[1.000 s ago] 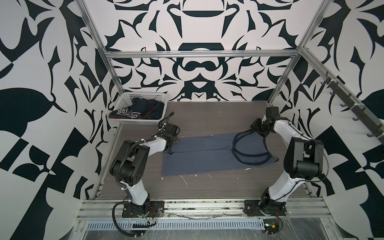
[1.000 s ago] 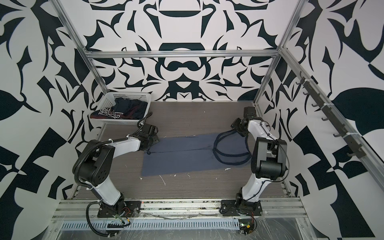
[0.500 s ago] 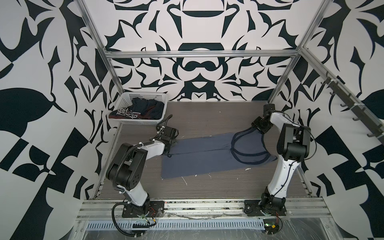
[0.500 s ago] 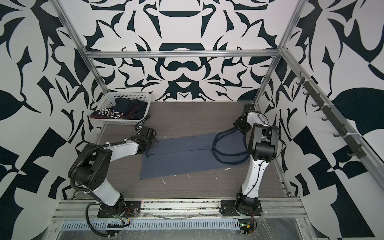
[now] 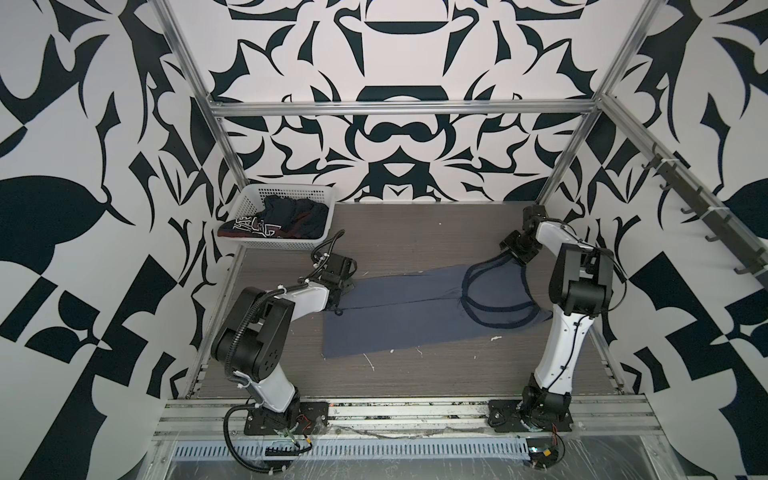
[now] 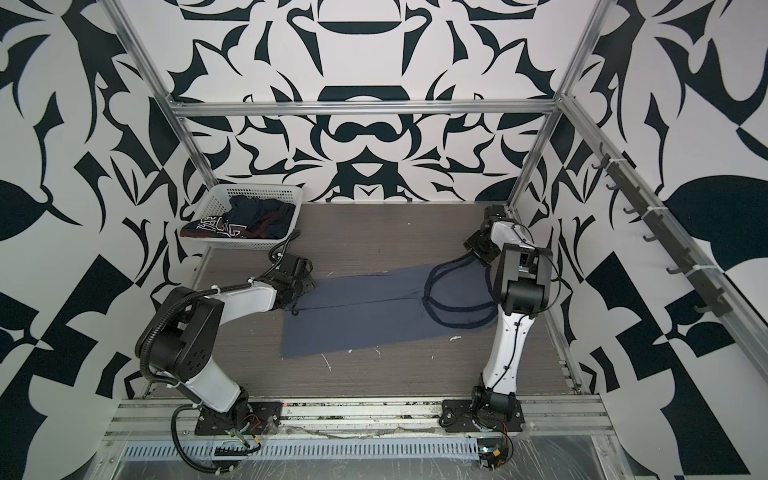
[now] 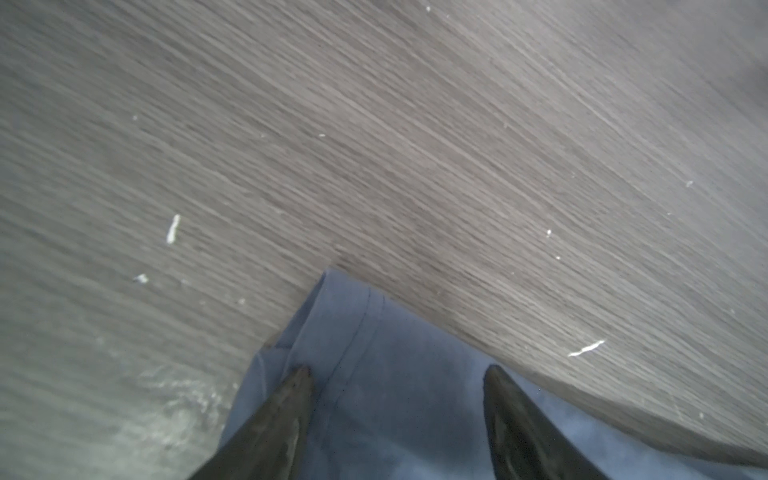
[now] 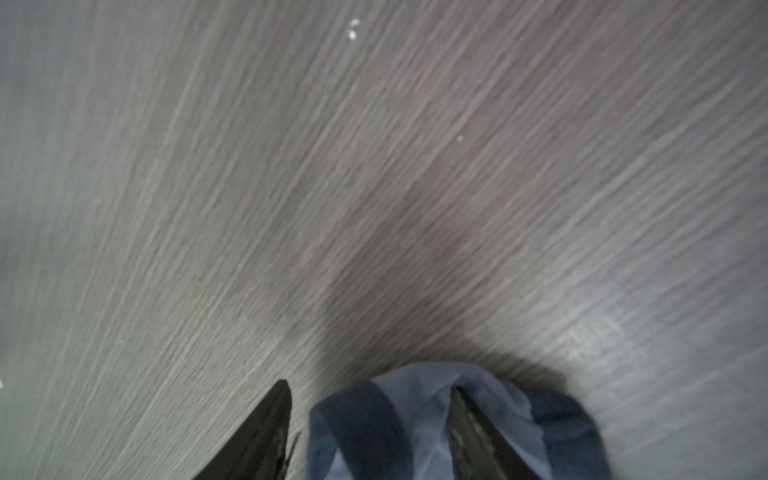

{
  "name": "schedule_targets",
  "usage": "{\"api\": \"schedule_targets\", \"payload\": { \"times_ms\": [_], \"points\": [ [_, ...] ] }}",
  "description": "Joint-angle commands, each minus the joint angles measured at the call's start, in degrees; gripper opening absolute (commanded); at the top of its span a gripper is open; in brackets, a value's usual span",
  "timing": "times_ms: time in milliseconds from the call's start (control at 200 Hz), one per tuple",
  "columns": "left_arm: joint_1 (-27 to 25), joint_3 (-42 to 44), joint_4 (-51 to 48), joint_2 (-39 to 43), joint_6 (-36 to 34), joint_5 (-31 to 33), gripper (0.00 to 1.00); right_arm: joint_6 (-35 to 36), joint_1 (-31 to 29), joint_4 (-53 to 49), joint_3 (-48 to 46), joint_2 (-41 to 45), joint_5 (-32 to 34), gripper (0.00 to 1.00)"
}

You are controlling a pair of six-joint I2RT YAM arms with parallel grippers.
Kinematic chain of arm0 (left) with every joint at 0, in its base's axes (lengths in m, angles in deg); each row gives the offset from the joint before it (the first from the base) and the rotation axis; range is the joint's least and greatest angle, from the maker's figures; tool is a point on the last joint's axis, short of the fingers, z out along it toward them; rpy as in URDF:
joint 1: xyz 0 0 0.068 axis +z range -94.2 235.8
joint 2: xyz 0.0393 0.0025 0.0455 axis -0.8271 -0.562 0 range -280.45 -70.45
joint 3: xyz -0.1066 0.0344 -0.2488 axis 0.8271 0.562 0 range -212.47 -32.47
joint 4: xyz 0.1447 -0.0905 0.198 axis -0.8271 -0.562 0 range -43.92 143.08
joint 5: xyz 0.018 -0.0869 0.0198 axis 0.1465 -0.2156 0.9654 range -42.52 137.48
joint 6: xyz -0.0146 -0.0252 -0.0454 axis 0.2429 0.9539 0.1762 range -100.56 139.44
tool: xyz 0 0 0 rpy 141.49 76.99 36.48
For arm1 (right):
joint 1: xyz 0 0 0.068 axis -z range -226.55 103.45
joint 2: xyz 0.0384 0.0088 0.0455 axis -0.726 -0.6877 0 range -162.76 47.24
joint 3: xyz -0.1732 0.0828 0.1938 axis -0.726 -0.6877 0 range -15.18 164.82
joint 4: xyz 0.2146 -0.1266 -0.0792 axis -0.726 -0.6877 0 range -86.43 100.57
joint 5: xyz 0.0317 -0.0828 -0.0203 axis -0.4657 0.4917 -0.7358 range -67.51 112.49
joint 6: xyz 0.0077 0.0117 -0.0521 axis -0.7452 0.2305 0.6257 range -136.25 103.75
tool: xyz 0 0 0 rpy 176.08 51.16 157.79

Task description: Fold and stack the tank tops

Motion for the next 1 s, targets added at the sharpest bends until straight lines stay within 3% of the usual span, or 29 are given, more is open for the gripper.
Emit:
{"api": "schedule_targets", "payload": {
  "times_ms": [0,70,225,585,995],
  "points": [
    [0.5,3.6,-8.2,-1.1,2.1,0.8,0.69,0.1,0.1,-2.9,1.3,-0.1,2.7,0.60],
    [0.5,4.2,-8.3,-0.8,2.5,1.3,0.69,0.3,0.3,-3.1,1.3,-0.1,3.1,0.57],
    [0.5,5.1,-8.1,-0.7,3.0,1.6,0.70,0.7,0.6,-0.7,-0.9,1.8,1.9,0.36],
    [0.5,5.6,-8.2,-0.3,3.2,1.1,0.70,3.3,0.6,6.9,-7.9,10.6,0.0,0.01],
    [0.4,6.5,-8.6,1.2,3.2,0.9,0.70,4.2,3.9,16.0,-22.7,20.3,-2.8,0.00]
  ]
}}
